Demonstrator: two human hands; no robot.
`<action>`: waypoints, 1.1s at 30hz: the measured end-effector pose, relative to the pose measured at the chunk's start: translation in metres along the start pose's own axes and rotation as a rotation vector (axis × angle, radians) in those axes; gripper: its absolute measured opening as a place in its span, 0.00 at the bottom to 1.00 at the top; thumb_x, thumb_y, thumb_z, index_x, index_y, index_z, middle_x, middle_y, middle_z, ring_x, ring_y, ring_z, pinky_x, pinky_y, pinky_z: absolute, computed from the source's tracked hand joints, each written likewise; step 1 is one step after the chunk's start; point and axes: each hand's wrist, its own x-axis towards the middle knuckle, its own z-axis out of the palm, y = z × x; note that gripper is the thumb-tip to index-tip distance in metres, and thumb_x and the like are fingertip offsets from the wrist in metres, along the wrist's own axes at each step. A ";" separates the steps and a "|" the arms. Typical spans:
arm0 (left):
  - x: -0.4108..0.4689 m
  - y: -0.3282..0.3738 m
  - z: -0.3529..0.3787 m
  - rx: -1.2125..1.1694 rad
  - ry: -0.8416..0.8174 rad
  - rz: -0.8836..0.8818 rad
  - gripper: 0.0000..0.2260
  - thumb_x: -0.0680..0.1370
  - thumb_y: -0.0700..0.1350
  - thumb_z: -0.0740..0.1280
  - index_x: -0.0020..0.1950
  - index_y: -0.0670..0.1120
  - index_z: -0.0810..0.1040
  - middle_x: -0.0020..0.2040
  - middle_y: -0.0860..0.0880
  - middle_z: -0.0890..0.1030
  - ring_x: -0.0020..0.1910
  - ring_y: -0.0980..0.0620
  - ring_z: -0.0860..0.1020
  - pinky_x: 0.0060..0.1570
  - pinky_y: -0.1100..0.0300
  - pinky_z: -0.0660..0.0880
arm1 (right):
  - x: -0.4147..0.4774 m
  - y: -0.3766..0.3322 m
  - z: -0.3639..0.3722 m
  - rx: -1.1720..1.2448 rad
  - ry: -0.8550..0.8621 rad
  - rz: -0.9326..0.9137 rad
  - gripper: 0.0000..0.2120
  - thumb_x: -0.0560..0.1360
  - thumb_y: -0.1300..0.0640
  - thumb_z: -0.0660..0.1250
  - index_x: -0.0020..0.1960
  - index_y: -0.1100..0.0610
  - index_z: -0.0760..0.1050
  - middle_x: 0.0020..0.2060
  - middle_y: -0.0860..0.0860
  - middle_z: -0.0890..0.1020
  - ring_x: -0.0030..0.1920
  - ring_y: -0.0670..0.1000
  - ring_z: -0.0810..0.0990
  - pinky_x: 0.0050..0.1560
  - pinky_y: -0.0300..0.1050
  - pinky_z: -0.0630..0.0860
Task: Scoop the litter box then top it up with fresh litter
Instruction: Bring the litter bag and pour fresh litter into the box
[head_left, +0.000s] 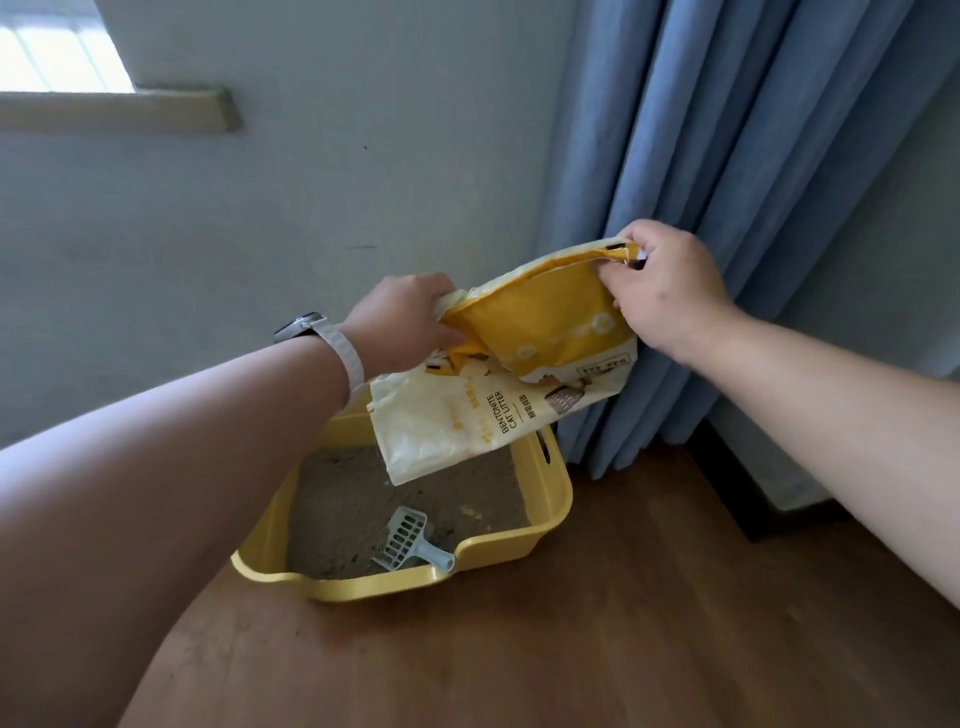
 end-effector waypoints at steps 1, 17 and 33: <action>0.001 0.000 0.002 -0.015 0.001 -0.004 0.16 0.73 0.50 0.74 0.59 0.52 0.77 0.49 0.49 0.80 0.44 0.49 0.80 0.46 0.50 0.81 | 0.001 0.000 0.000 0.005 -0.003 -0.002 0.07 0.78 0.53 0.64 0.45 0.56 0.76 0.36 0.50 0.80 0.39 0.51 0.80 0.38 0.45 0.79; 0.013 0.012 0.042 -0.170 0.036 0.014 0.10 0.75 0.48 0.74 0.53 0.51 0.77 0.43 0.52 0.79 0.39 0.54 0.78 0.36 0.60 0.77 | 0.005 0.021 -0.015 0.001 -0.014 0.015 0.06 0.78 0.54 0.65 0.47 0.55 0.77 0.34 0.47 0.78 0.39 0.49 0.78 0.34 0.39 0.72; 0.027 0.041 0.088 -0.243 0.070 0.018 0.09 0.75 0.49 0.72 0.51 0.49 0.75 0.42 0.50 0.78 0.39 0.52 0.78 0.37 0.57 0.77 | 0.003 0.045 -0.034 -0.074 0.009 -0.005 0.05 0.78 0.54 0.66 0.50 0.54 0.77 0.40 0.47 0.80 0.40 0.45 0.77 0.35 0.37 0.73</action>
